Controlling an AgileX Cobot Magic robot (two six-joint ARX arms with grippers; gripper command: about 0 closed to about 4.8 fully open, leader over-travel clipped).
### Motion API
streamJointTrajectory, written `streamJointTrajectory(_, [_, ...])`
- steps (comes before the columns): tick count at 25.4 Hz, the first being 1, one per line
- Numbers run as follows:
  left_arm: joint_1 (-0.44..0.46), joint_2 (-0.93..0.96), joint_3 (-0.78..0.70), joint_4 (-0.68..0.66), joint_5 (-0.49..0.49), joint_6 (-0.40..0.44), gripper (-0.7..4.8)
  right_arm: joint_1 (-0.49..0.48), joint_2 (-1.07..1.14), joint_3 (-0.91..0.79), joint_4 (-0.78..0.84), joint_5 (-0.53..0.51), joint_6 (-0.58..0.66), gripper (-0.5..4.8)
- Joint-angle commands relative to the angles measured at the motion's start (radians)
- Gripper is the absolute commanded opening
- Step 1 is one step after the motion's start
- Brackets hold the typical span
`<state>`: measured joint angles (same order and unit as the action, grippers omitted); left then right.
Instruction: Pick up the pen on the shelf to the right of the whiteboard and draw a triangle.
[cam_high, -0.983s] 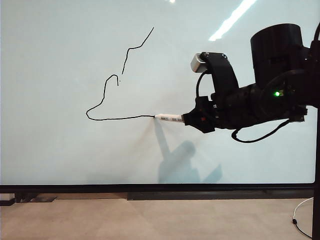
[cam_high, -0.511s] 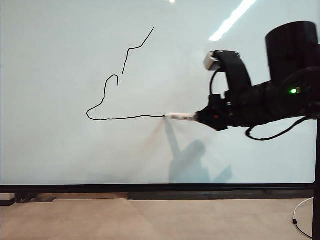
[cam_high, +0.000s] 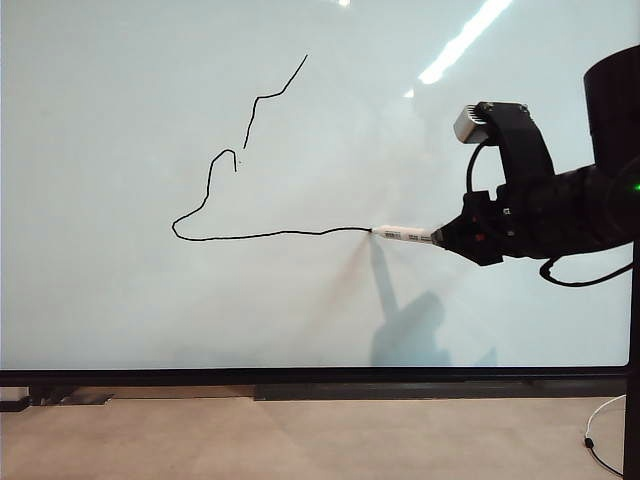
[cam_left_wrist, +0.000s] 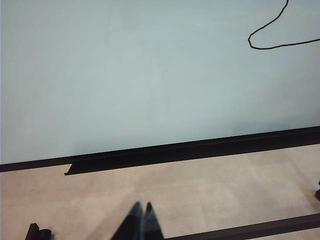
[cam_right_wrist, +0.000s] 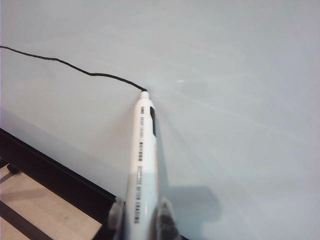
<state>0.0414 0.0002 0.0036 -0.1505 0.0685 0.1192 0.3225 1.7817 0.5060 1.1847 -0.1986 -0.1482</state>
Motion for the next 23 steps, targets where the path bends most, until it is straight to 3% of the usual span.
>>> streamJointTrajectory(1, [0.000, 0.000, 0.003, 0.009, 0.003, 0.001, -0.05, -0.023, -0.006, -0.006, 0.056, 0.087, 0.006, -0.09])
streamJointTrajectory(14, [0.000, 0.000, 0.003, 0.009, 0.002, 0.001, -0.05, -0.142, -0.039, -0.076, 0.099, 0.036, 0.015, -0.09])
streamJointTrajectory(23, [0.000, 0.000, 0.003, 0.009, 0.002, 0.001, -0.05, -0.170, -0.039, -0.086, 0.101, 0.024, 0.017, -0.09])
